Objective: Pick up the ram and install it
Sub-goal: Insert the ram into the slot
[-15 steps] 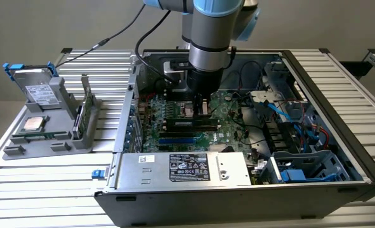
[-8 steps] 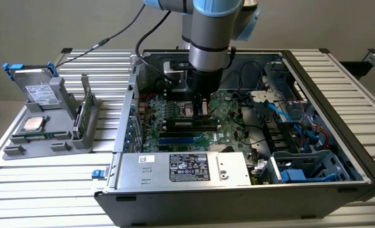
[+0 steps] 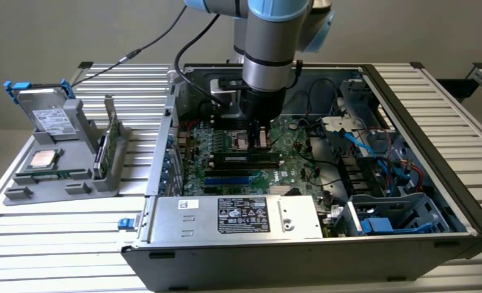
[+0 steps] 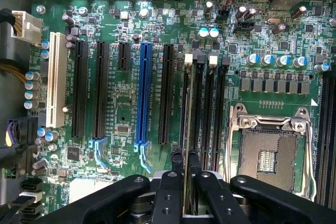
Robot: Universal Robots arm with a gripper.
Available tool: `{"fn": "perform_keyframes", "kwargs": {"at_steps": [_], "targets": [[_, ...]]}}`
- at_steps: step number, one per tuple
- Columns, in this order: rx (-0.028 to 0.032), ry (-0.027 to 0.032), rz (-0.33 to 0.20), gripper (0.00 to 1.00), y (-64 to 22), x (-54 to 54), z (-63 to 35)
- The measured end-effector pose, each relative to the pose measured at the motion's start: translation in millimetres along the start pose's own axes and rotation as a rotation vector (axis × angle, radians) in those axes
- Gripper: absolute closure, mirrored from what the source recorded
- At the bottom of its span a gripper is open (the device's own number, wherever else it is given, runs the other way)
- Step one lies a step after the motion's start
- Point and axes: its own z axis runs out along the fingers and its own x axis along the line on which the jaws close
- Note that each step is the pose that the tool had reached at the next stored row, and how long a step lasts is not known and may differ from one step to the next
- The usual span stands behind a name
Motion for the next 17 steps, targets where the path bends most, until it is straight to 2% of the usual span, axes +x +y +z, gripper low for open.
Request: {"fn": "perform_keyframes", "kwargs": {"at_steps": [6,11,17], "targets": [[-0.0004,0.0064,0.0,0.85,-0.1,-1.4,1.3],[-0.0006,0.0084,0.0,0.85,-0.1,-2.2,1.6],[-0.0027,0.0186,0.0,0.85,-0.2,-2.6,1.8]]}}
